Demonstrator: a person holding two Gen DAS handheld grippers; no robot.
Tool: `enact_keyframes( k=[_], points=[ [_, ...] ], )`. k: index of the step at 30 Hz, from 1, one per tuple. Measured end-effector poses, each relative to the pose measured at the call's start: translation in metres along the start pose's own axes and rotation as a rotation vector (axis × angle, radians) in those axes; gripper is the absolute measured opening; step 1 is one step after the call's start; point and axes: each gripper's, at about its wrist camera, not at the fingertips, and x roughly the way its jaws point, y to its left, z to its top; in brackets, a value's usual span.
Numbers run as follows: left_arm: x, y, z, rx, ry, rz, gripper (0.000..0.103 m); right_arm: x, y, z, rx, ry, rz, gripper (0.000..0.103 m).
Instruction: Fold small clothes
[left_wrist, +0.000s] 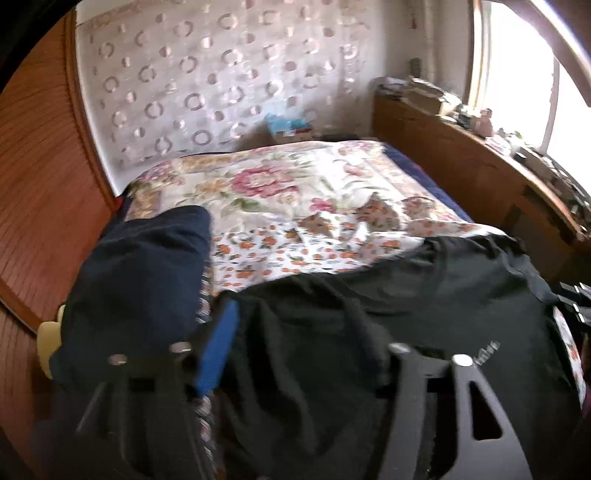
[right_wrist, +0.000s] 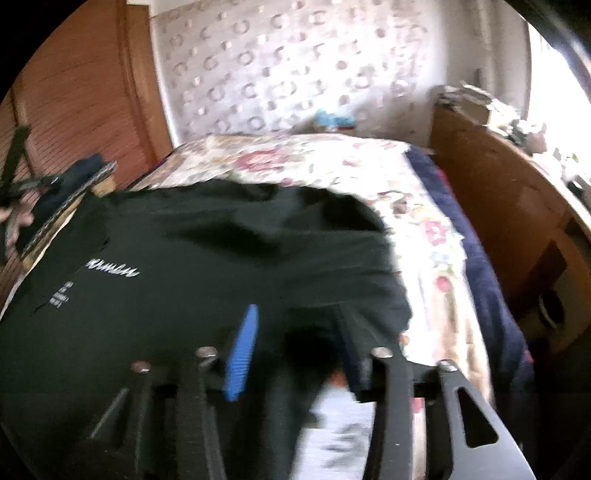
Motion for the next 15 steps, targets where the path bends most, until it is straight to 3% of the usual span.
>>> enact_keyframes(
  k=[5,15],
  points=[
    [0.0,-0.025,-0.023,0.038,0.032,-0.079,0.077,0.003,-0.036,-0.005,0.061,0.019,-0.048,0.05],
    [0.028,-0.066,-0.066,0.091,0.134,-0.139,0.078,0.026,-0.058,-0.001,0.144,0.094,0.023,0.05]
  ],
)
